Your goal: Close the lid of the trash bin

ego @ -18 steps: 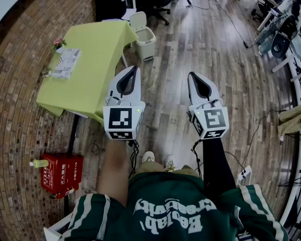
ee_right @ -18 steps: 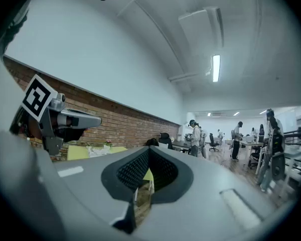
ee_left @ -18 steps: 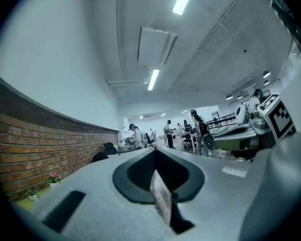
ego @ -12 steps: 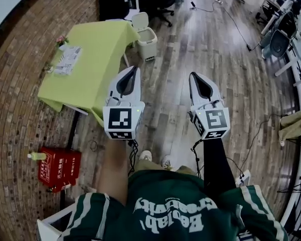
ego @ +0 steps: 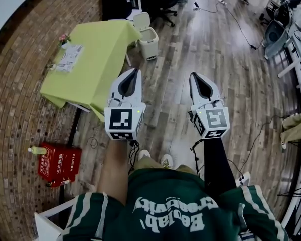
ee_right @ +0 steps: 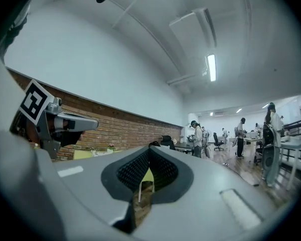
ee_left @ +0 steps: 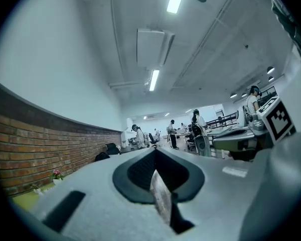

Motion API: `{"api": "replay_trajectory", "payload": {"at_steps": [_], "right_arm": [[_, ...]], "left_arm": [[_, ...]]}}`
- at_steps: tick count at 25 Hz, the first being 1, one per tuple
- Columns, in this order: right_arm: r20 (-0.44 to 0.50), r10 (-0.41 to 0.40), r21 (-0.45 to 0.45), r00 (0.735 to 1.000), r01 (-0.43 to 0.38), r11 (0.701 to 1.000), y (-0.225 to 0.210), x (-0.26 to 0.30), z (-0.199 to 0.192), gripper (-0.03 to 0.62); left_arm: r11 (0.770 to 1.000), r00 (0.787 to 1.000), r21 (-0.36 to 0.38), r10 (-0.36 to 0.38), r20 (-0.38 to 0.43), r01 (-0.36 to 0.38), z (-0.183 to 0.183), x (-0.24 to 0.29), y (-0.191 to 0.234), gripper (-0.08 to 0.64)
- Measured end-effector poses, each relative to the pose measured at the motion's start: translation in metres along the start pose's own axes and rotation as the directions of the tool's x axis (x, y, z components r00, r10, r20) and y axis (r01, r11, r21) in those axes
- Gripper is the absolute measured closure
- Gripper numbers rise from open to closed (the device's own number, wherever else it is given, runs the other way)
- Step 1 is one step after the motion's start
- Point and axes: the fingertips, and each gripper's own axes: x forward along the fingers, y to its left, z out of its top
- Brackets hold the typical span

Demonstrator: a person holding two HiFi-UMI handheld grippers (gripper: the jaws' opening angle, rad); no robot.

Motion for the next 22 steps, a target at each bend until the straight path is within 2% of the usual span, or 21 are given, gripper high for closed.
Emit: {"api": "replay_trajectory", "payload": {"at_steps": [3, 5, 8, 10, 15, 22], "right_arm": [[0.001, -0.004, 0.012, 1.000, 0.004, 1.000, -0.005, -0.005, -0.003, 0.573], [0.007, -0.001, 0.009, 1.000, 0.001, 1.000, -0.006, -0.008, -0.002, 0.530], [0.020, 0.006, 0.005, 1.000, -0.007, 1.000, -0.004, -0.010, 0.000, 0.520], [0.022, 0.010, 0.004, 1.000, -0.010, 1.000, -0.002, -0.009, 0.000, 0.514], [0.020, 0.019, -0.004, 1.000, -0.018, 1.000, 0.001, 0.004, -0.001, 0.499], [0.017, 0.018, -0.011, 1.000, -0.017, 1.000, -0.011, 0.037, -0.005, 0.495]], "left_arm": [[1.000, 1.000, -0.008, 0.013, 0.008, -0.013, 0.001, -0.002, -0.006, 0.552], [1.000, 1.000, -0.007, 0.011, 0.016, -0.011, 0.003, -0.003, -0.009, 0.552], [1.000, 1.000, -0.001, 0.002, 0.024, -0.002, 0.006, -0.008, -0.012, 0.478], [1.000, 1.000, 0.004, 0.007, 0.031, -0.007, 0.007, -0.010, -0.009, 0.462], [1.000, 0.999, 0.007, 0.024, 0.031, -0.025, 0.005, -0.005, 0.004, 0.460], [1.000, 0.999, 0.013, 0.019, 0.033, -0.020, 0.001, 0.027, 0.019, 0.460]]}}
